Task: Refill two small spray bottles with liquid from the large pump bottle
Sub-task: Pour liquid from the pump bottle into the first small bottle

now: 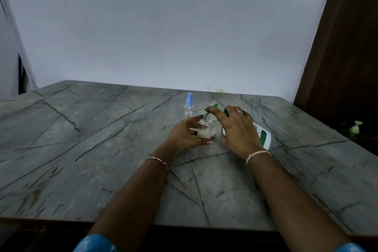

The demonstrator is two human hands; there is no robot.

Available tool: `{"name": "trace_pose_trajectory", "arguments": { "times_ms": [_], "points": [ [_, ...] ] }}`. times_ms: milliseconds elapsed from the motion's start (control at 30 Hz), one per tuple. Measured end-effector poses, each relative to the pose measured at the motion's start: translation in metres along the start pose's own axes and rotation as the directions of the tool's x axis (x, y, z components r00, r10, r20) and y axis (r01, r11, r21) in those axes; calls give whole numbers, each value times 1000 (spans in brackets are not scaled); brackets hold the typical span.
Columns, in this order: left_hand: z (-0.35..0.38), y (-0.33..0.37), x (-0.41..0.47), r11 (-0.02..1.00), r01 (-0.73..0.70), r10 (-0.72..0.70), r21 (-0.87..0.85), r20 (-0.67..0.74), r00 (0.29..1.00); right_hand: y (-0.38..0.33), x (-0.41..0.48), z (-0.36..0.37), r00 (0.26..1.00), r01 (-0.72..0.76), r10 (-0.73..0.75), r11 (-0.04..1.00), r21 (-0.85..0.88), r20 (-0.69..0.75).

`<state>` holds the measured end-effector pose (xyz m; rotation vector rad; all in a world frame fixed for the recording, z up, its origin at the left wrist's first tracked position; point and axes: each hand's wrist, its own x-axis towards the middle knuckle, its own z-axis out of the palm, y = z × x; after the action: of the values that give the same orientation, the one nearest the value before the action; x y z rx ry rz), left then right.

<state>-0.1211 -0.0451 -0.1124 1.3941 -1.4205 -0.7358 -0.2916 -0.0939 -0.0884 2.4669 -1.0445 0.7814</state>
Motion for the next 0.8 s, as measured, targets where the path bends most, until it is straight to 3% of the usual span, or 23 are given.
{"name": "trace_pose_trajectory", "arguments": {
  "times_ms": [800],
  "points": [
    [4,1,-2,987,-51,61,149,-64,996,-4,4,1,1000,-22,22,1000,3,-2]
  ]
}}
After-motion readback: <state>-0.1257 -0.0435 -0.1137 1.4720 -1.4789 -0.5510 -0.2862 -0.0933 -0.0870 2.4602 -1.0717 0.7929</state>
